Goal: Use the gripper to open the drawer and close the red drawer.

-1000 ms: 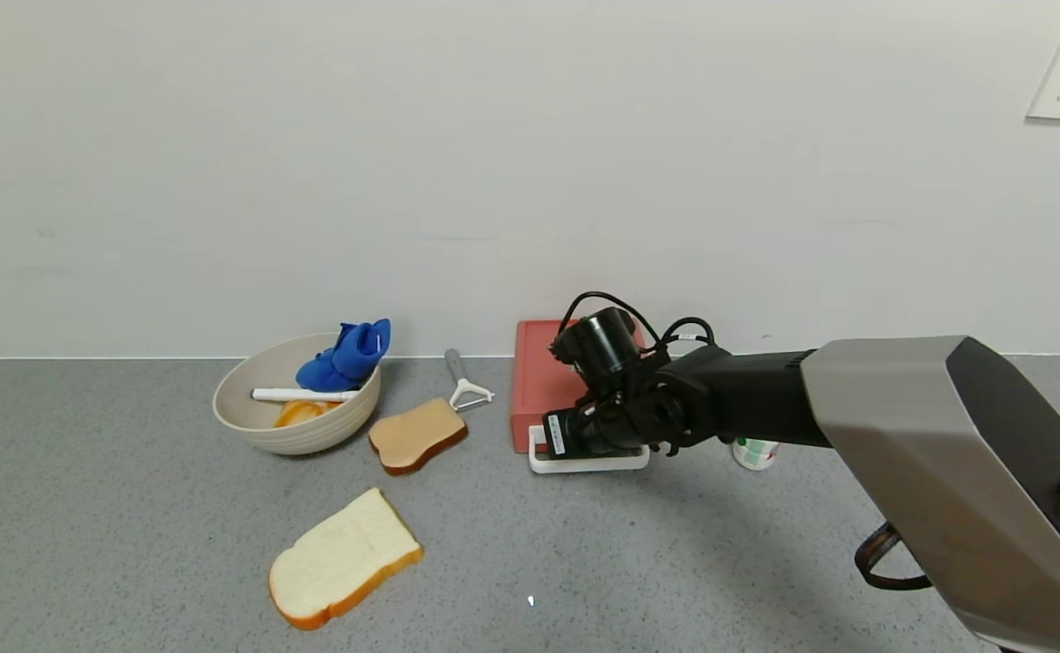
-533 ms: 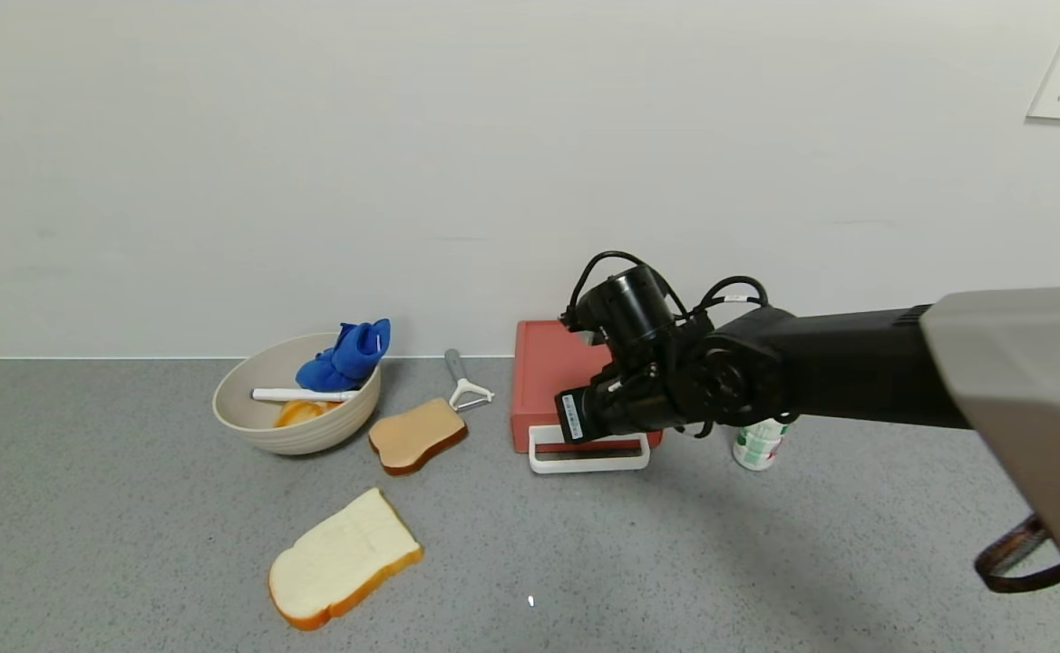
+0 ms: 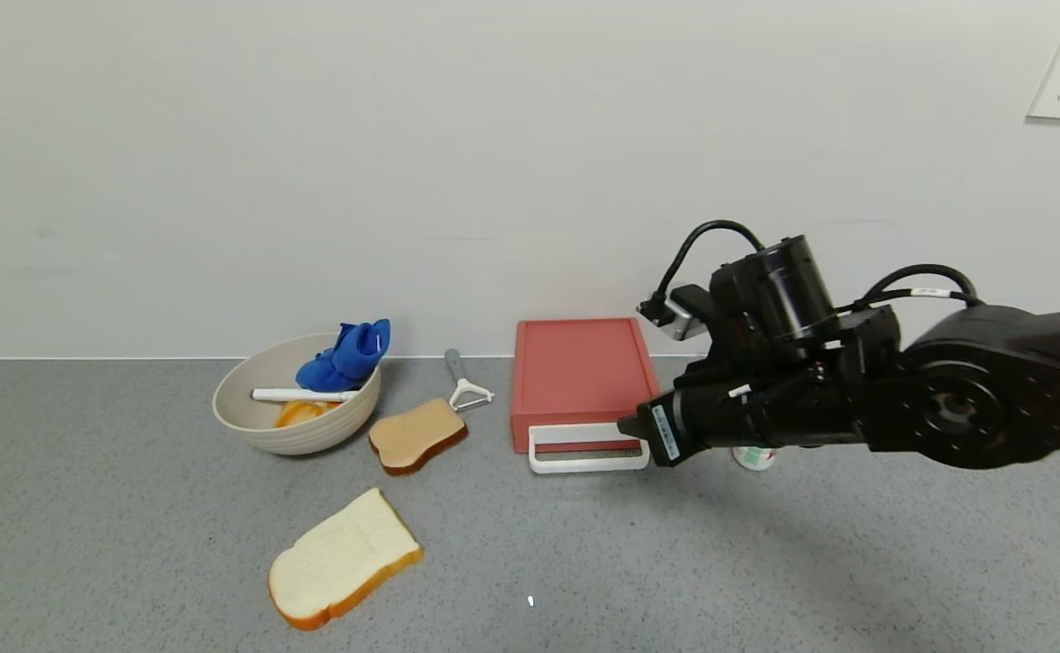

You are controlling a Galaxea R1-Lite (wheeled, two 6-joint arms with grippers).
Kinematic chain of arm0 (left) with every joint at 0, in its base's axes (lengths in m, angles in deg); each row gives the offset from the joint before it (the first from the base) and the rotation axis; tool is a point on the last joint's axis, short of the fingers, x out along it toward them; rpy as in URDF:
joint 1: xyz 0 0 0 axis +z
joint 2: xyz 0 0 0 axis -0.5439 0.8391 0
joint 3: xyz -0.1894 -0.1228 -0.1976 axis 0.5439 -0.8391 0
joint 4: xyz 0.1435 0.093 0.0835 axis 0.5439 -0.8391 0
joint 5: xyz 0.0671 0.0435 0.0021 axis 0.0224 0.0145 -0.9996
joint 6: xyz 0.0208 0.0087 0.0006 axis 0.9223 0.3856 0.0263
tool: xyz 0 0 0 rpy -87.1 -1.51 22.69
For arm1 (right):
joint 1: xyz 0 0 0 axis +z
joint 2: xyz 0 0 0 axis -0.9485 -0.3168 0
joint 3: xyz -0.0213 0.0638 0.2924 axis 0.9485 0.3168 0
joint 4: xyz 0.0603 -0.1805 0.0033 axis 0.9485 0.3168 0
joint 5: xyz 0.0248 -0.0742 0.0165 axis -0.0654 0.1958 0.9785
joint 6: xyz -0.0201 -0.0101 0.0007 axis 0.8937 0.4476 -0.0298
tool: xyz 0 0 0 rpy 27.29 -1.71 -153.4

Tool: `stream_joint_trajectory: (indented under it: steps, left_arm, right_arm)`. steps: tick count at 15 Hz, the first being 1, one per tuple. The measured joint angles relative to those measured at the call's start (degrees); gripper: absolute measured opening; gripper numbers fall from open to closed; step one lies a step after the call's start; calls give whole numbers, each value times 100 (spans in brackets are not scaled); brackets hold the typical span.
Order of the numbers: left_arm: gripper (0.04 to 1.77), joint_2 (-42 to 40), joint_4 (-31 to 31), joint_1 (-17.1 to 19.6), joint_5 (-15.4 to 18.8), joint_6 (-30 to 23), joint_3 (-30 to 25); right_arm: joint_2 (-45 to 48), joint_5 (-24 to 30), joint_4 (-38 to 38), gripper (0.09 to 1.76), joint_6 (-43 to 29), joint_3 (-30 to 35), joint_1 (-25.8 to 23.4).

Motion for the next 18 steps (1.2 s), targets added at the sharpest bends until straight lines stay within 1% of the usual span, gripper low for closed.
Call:
stream_joint_trajectory:
  steps: [2,5,7,10,12,16,18]
  left_arm:
    - [172,0,0,0,0,0,0]
    - [172,0,2,-2,0,0,0]
    - [172,0,2,0,0,-7,0]
    - [172,0,0,0,0,-5,0]
    - [172,0,2,0,0,6,0]
    - [172,0,0,0,-2,6,0]
    - [172,0,2,0,-2,1,0]
  right_arm:
    - [478,310,-194,95,135,572,-138]
    - [1112,802,-249,119,449,1152,-422]
    - [1475,857,-254,131,503,1440,-571]
    - [2059,830,-254,143,496,1796,-719]
    - [2517,601,-229,149,475,2024,-814]
    - [3634,-630,-238,158,390,2734,-937]
    - [4248,-852,-238,161,260,3071,-1123]
